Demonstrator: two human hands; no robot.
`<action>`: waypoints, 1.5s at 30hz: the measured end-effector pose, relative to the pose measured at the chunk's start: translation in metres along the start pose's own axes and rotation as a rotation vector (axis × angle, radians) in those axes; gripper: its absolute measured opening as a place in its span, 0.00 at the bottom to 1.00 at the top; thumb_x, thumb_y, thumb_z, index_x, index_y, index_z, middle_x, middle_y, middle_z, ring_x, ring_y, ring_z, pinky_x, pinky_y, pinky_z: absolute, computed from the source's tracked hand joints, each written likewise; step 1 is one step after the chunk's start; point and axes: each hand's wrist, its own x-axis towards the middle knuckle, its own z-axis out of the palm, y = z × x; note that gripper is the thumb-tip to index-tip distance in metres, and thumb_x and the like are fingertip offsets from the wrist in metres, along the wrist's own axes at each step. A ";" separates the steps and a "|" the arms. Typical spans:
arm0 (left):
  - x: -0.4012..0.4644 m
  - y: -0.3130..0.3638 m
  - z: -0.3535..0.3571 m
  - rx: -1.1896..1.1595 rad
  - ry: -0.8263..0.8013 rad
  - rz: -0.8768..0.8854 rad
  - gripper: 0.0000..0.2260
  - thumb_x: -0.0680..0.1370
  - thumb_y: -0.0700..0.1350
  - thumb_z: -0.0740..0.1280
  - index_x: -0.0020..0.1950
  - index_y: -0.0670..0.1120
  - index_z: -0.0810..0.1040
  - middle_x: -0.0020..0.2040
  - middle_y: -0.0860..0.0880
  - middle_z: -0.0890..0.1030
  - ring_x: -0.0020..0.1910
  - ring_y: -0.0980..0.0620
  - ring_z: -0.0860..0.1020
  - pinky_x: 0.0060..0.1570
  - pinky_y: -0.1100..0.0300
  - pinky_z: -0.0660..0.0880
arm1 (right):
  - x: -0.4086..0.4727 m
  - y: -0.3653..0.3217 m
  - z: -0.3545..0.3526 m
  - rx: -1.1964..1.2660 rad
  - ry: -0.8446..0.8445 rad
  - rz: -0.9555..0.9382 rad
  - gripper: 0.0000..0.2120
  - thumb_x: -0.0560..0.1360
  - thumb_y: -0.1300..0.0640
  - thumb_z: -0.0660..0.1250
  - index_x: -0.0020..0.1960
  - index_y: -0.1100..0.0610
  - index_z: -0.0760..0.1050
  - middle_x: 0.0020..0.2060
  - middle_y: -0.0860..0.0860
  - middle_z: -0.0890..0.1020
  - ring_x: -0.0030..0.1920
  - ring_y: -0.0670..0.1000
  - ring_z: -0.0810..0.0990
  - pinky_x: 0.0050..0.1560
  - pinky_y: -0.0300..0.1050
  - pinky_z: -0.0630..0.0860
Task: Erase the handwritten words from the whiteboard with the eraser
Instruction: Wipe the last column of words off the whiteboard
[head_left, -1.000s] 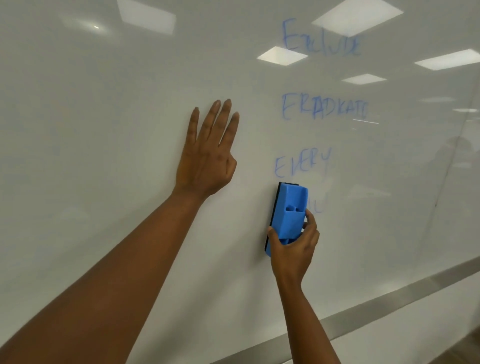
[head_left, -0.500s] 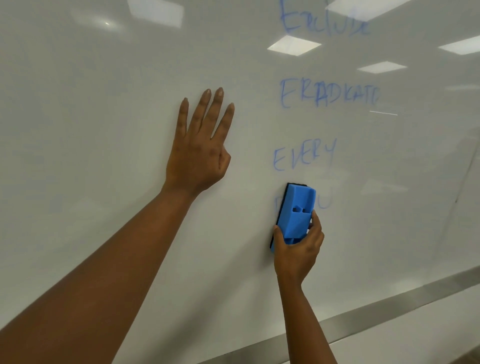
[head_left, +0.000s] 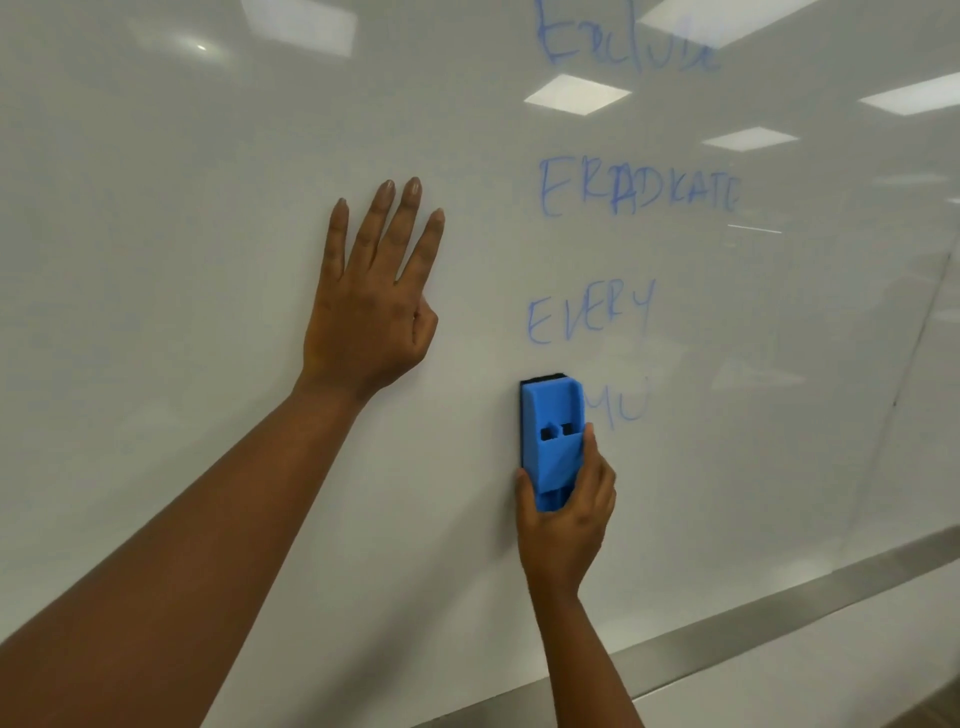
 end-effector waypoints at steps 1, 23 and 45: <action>0.000 0.000 0.000 0.002 0.003 0.000 0.27 0.75 0.42 0.52 0.75 0.42 0.58 0.75 0.39 0.58 0.75 0.40 0.55 0.72 0.42 0.47 | 0.007 0.004 -0.002 0.009 0.027 0.026 0.38 0.67 0.58 0.75 0.71 0.56 0.61 0.59 0.56 0.72 0.57 0.53 0.72 0.47 0.44 0.72; -0.005 0.000 0.003 0.011 0.017 0.003 0.27 0.75 0.42 0.52 0.75 0.42 0.59 0.75 0.39 0.59 0.75 0.40 0.56 0.72 0.42 0.48 | 0.034 0.036 -0.013 0.133 0.191 0.437 0.36 0.67 0.56 0.75 0.70 0.54 0.62 0.62 0.54 0.71 0.60 0.53 0.72 0.54 0.51 0.74; -0.008 0.001 0.003 0.015 0.022 0.003 0.28 0.75 0.41 0.53 0.75 0.42 0.58 0.75 0.39 0.59 0.75 0.39 0.55 0.72 0.42 0.46 | 0.031 0.041 -0.017 0.108 0.134 0.535 0.36 0.72 0.53 0.70 0.73 0.55 0.55 0.67 0.55 0.67 0.66 0.55 0.68 0.60 0.50 0.69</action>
